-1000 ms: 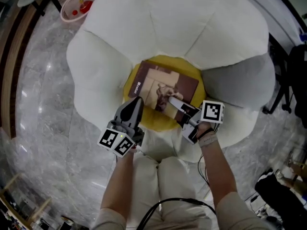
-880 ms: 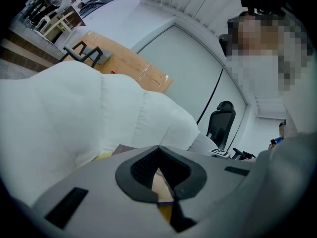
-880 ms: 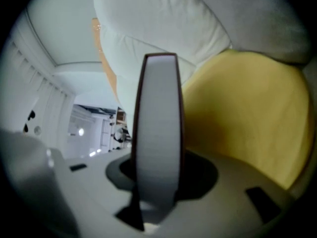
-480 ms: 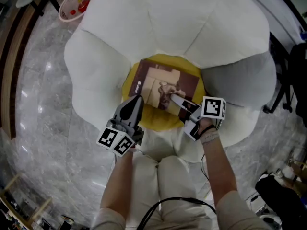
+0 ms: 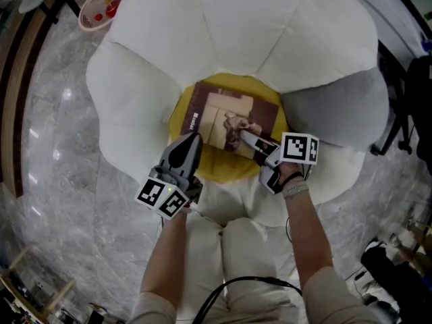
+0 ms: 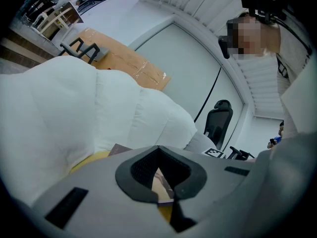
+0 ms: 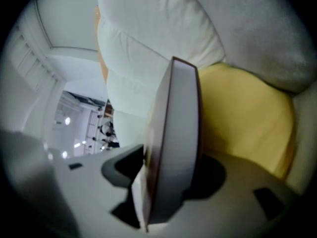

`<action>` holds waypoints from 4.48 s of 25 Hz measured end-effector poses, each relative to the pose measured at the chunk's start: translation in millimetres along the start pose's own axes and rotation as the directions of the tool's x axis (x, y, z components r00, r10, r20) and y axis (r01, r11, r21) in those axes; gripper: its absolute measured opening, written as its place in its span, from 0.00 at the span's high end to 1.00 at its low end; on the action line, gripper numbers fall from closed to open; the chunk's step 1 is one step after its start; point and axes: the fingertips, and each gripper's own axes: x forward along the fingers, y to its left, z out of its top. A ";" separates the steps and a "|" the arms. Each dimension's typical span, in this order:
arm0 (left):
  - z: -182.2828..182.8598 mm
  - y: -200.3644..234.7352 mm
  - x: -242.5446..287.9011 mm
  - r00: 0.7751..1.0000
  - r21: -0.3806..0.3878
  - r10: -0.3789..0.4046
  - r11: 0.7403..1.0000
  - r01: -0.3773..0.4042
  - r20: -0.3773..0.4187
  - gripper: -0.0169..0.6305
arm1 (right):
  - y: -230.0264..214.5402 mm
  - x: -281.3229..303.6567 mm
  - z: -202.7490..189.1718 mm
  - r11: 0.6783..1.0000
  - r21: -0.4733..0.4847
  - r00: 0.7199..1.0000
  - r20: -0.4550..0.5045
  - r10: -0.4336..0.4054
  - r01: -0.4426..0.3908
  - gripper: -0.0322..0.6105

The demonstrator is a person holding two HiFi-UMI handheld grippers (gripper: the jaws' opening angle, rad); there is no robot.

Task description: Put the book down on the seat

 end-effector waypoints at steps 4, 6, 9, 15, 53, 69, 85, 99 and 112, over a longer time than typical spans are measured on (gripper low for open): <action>-2.6 -1.9 -0.5 1.000 -0.006 -0.009 1.000 0.009 -0.009 0.94 | -5.0 -2.2 -1.5 1.000 0.000 1.000 -0.005 -0.018 0.018 0.58; -3.3 -2.0 -0.5 1.000 -0.006 -0.015 1.000 0.015 -0.017 0.94 | -5.5 -2.3 -0.8 1.000 0.002 1.000 0.000 -0.021 0.021 0.58; -2.8 -2.1 -0.1 1.000 0.000 -0.021 1.000 0.021 -0.021 0.94 | -7.4 -4.0 -0.1 1.000 0.002 1.000 0.009 -0.027 0.027 0.57; -3.4 -0.7 -2.7 0.999 0.003 -0.025 1.000 0.025 -0.029 0.94 | -13.1 -8.7 -1.3 0.999 0.003 0.999 0.021 -0.041 0.041 0.57; -11.0 -36.0 -30.8 0.995 0.009 -0.036 0.999 0.037 -0.097 0.94 | -10.3 -69.6 -14.1 0.993 -0.020 0.989 0.084 -0.118 0.120 0.57; 19.6 -103.6 -57.0 0.989 0.015 -0.033 0.999 0.036 -0.145 0.94 | 132.0 -120.9 -10.0 0.966 -0.260 0.992 0.115 0.041 -0.010 0.66; 105.3 -167.7 -60.2 0.995 0.058 -0.050 0.997 0.055 -0.086 0.94 | 245.7 -178.0 -3.2 0.900 -0.436 0.974 0.195 0.115 -0.019 0.91; 131.6 -205.7 -74.6 0.997 0.064 -0.040 0.997 0.045 -0.067 0.94 | 292.2 -209.7 -30.2 0.833 -0.552 0.967 0.195 0.166 -0.031 0.93; 169.6 -236.7 -93.3 0.999 0.084 -0.037 0.996 0.039 -0.028 0.94 | 336.6 -226.9 -47.4 0.763 -0.646 0.960 0.217 0.177 0.006 0.93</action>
